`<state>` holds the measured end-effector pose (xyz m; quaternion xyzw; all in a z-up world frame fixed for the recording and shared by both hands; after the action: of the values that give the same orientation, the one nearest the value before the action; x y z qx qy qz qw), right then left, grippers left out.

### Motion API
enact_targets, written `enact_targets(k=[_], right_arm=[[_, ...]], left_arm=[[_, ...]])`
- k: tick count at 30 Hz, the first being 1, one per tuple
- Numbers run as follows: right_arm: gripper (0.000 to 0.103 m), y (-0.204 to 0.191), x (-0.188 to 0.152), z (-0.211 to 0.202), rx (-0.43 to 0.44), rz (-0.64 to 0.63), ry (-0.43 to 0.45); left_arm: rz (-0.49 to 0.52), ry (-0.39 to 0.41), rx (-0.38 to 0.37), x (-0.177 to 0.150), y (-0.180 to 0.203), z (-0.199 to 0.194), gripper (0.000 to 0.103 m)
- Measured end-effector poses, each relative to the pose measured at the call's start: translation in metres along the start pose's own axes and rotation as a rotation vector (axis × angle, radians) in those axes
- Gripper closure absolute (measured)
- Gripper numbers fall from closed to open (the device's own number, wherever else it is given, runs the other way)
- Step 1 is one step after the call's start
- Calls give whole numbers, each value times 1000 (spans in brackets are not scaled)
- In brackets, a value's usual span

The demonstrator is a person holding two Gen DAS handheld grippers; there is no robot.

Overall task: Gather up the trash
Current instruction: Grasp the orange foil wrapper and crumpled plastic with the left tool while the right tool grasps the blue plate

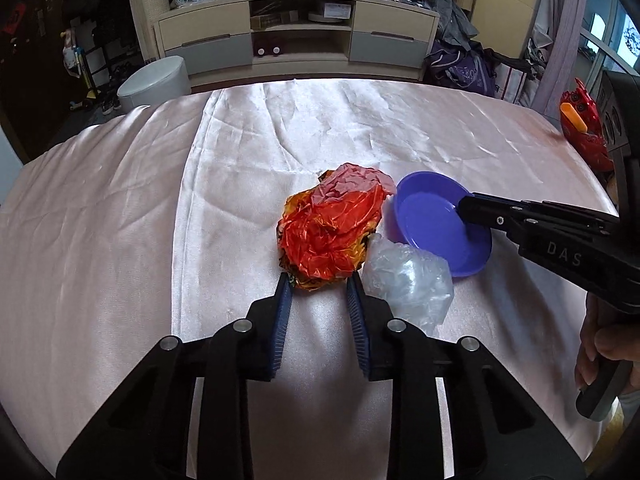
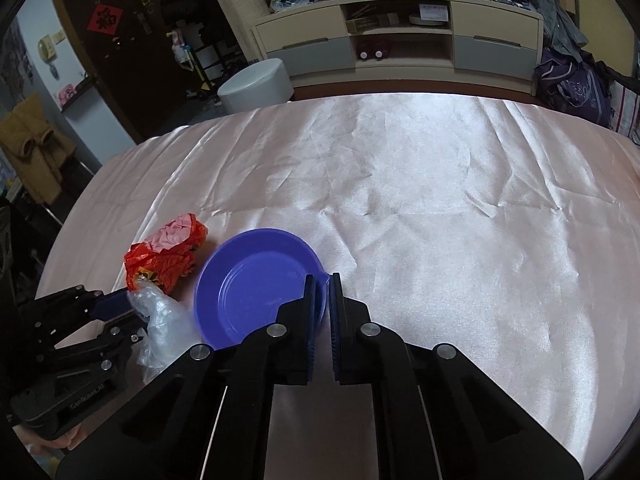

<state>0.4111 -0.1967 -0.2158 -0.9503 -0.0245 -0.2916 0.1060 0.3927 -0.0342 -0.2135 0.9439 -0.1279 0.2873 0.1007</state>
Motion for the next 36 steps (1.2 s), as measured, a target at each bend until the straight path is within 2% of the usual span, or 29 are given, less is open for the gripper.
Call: enact_targets(k=[6, 8, 9, 10, 14, 18, 23, 28, 31, 36], right_arm=[[97, 10, 5, -10, -38, 10, 34], [97, 16, 6, -9, -41, 22, 29], [97, 19, 5, -9, -42, 27, 25], [97, 21, 4, -7, -41, 32, 19], [97, 23, 3, -6, -33, 39, 13], [97, 25, 3, -6, -23, 52, 8], [97, 33, 4, -6, -21, 75, 4], [97, 45, 6, -5, -24, 103, 3], [97, 48, 6, -5, -21, 110, 0], [97, 49, 5, -5, -15, 124, -3]], left_arm=[[-16, 6, 2, 1, -6, -5, 75], [-17, 11, 10, 4, -8, -11, 58], [-12, 18, 18, 6, -9, -15, 37], [-5, 28, 26, 7, -8, -18, 29], [16, 53, 32, 12, -5, -31, 29], [74, 104, 37, 19, 5, -36, 18], [148, 143, -21, 26, 30, -33, 12], [205, 114, -54, 24, 50, -17, 9], [231, 79, -39, 22, 53, -4, 8], [200, 47, -23, 24, 44, 17, 8]])
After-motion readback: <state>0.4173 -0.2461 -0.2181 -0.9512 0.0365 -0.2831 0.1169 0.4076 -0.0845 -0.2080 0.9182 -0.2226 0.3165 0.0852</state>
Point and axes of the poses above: each gripper's, at about its wrist camera, not at the fingertips, and z roughly the way its jaws point, y to its right, x to its top, the point moved 3 cm from there along z, roughly the way its jaws point, and after that the axes turned 5 degrees about -x, right-handed, at the moved point
